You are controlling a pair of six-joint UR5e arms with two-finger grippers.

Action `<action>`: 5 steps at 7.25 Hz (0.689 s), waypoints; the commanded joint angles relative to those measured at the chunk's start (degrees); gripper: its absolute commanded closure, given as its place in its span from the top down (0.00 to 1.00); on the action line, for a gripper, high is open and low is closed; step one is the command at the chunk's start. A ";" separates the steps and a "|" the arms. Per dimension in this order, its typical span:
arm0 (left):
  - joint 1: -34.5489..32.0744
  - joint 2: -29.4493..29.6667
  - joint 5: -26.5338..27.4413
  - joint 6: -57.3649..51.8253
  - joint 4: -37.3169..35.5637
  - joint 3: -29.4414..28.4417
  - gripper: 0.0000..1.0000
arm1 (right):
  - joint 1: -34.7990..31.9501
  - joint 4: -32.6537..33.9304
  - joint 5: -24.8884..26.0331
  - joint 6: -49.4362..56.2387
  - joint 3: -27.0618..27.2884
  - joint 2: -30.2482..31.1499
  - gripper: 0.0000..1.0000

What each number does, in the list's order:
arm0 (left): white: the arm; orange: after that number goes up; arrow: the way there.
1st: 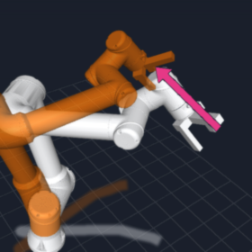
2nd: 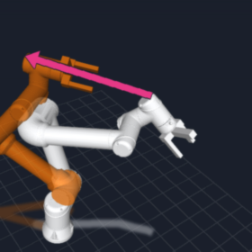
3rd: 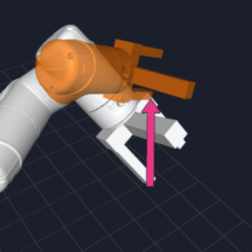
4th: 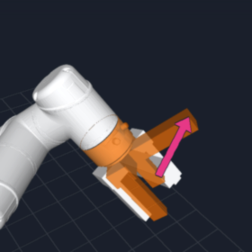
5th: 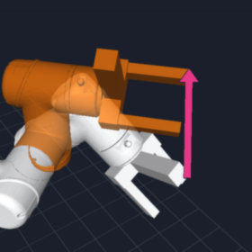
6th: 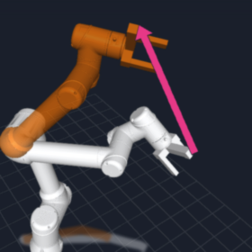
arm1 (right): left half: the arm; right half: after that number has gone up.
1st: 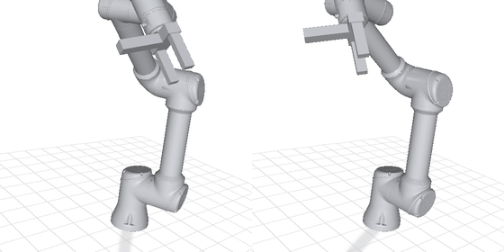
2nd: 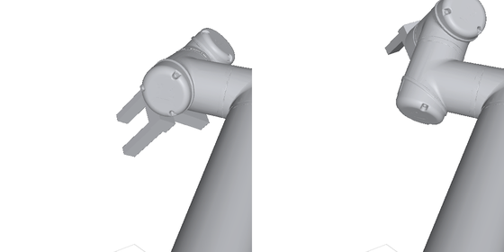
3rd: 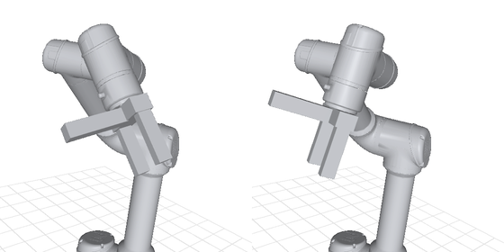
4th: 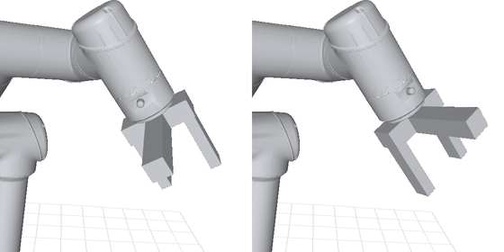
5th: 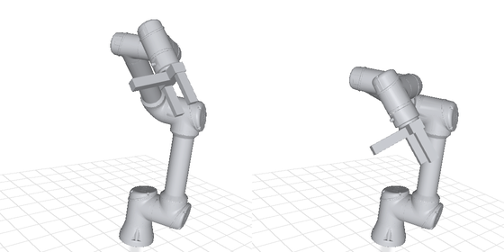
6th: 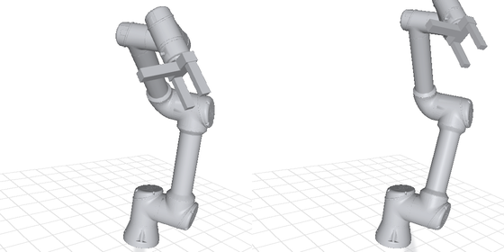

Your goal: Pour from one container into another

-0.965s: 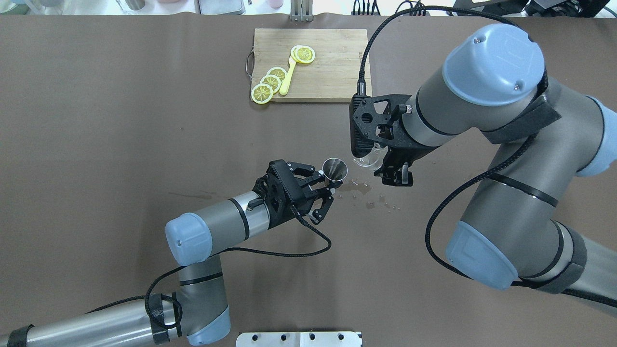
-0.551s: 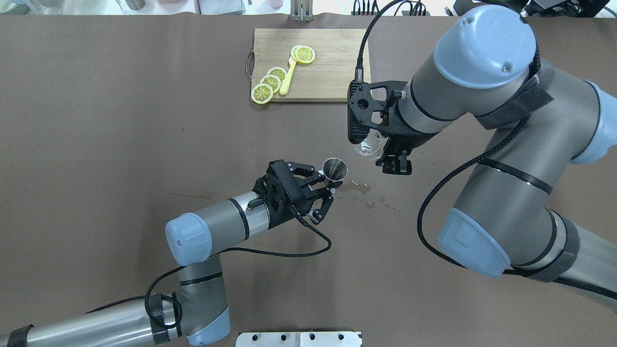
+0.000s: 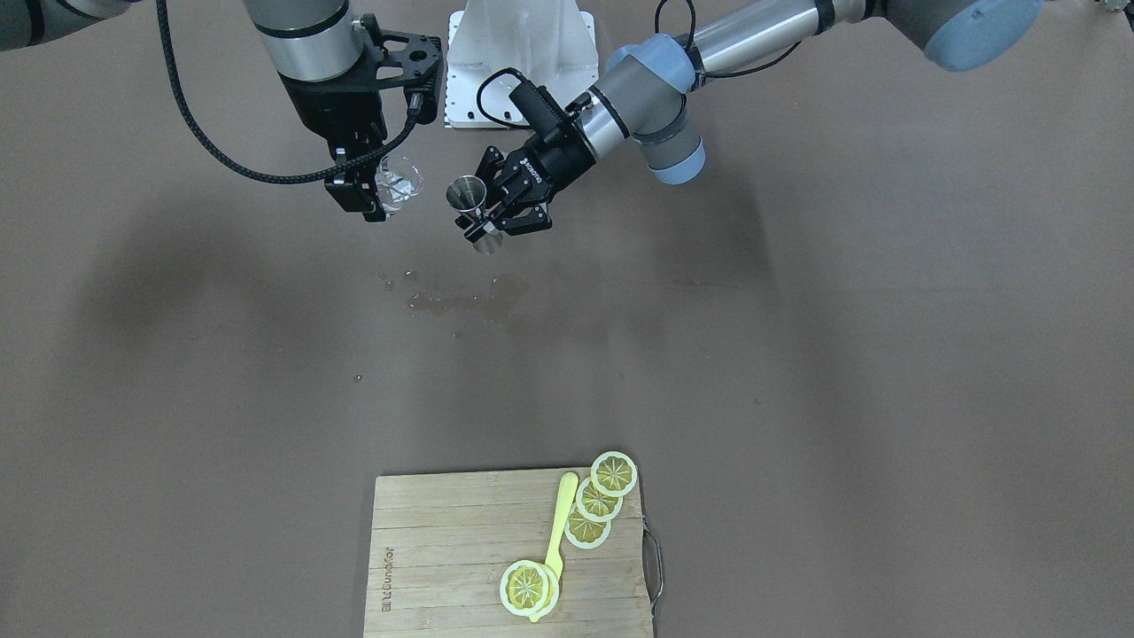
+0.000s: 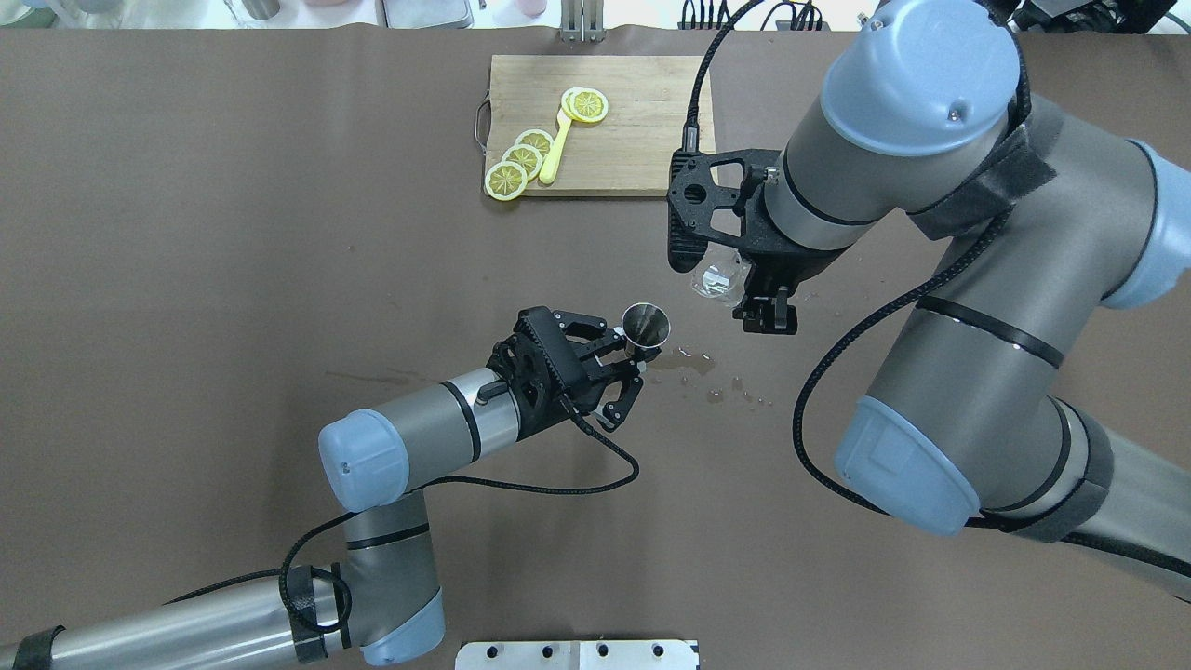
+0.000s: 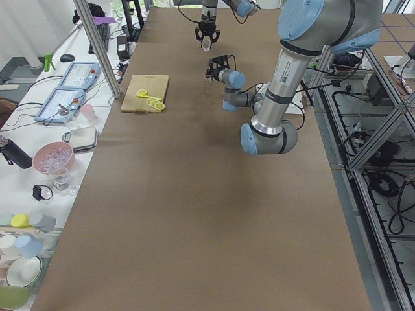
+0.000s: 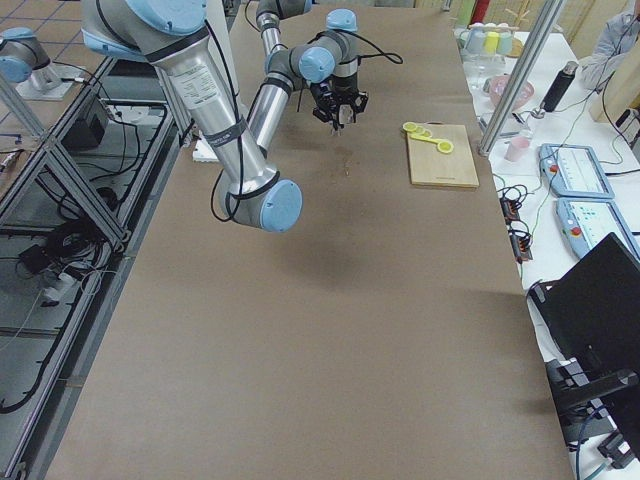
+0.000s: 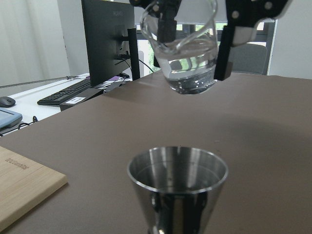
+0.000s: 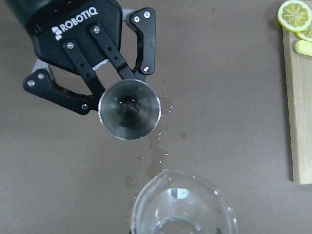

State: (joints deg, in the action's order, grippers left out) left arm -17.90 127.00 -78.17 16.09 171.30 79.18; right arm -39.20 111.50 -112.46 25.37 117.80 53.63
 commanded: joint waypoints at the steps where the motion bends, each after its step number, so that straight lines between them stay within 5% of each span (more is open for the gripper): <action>1: -0.90 -0.09 0.03 -0.36 -0.09 -0.25 0.00 | 0.79 2.05 0.22 0.03 -0.03 -1.07 0.00; 5: -1.09 -0.09 1.44 -0.80 -0.35 -0.34 0.00 | 1.14 6.35 1.45 0.03 -0.21 -2.91 0.00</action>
State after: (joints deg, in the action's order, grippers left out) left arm -19.02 126.92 -77.10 15.52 171.06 78.83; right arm -38.15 116.47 -111.43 25.40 117.58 51.13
